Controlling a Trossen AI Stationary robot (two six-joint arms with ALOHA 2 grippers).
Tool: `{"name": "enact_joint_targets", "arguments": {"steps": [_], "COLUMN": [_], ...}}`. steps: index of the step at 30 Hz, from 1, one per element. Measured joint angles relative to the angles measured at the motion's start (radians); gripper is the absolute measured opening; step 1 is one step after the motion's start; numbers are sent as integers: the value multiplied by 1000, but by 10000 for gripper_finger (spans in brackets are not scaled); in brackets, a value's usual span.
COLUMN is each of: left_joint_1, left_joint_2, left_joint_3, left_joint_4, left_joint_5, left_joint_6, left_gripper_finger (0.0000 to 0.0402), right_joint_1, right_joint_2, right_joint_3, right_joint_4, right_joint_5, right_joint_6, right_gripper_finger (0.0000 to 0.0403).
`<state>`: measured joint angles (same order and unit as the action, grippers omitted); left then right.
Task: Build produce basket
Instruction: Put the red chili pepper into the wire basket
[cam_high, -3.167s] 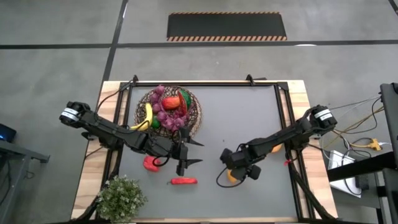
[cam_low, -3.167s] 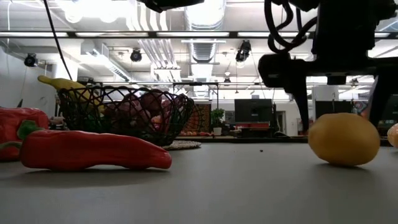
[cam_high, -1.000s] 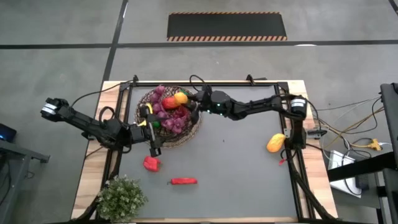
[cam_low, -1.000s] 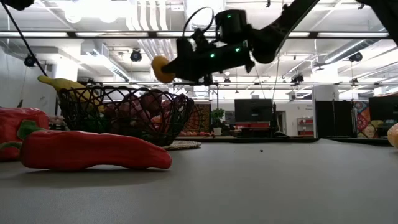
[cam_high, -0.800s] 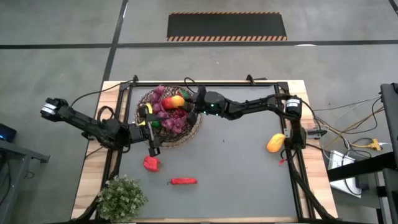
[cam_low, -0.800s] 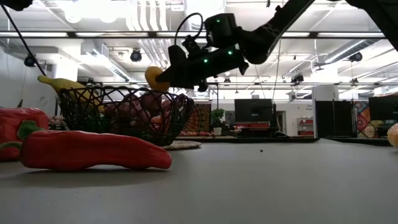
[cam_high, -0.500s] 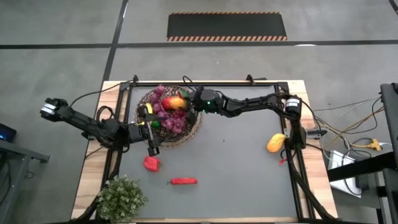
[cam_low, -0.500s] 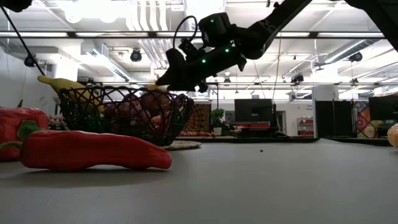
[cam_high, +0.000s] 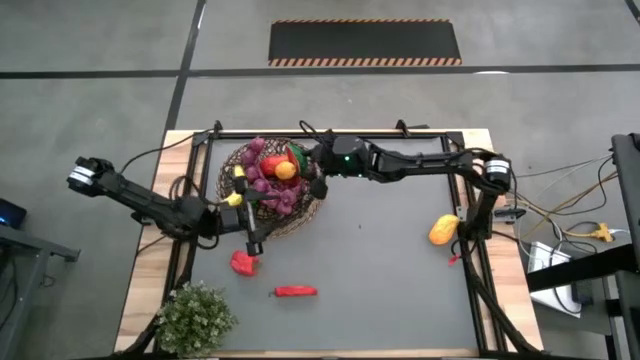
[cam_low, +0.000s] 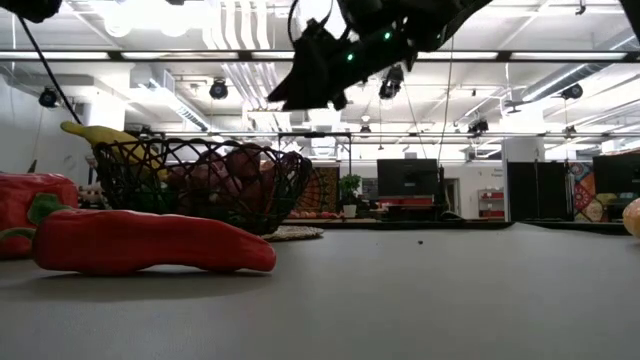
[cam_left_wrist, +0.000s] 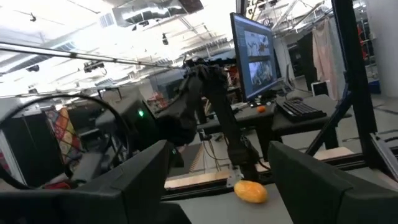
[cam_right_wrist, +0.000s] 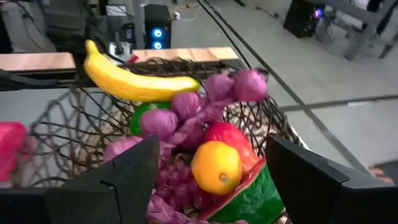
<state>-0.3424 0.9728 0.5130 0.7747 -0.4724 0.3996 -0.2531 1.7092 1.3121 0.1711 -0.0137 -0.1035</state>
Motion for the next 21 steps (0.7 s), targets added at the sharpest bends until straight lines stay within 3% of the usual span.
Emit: {"name": "enact_joint_targets", "arguments": {"steps": [6,13,21], "left_joint_1": [0,-1,-1], "left_joint_2": [81,147,234], "left_joint_3": [43,56,55], "left_joint_4": [68,78,70], "left_joint_5": [2,2,0], "left_joint_6": [-3,-87,-135], "left_gripper_finger": [258,258,258], "right_joint_1": [2,2,6], "right_joint_2": [-35,-100,-225], "right_joint_3": [-3,-17,-151], "right_joint_4": [-19,-182,-205], "right_joint_5": [-51,-83,-99], "right_joint_6": [-39,-77,-122], "right_gripper_finger": [248,215,193]}}
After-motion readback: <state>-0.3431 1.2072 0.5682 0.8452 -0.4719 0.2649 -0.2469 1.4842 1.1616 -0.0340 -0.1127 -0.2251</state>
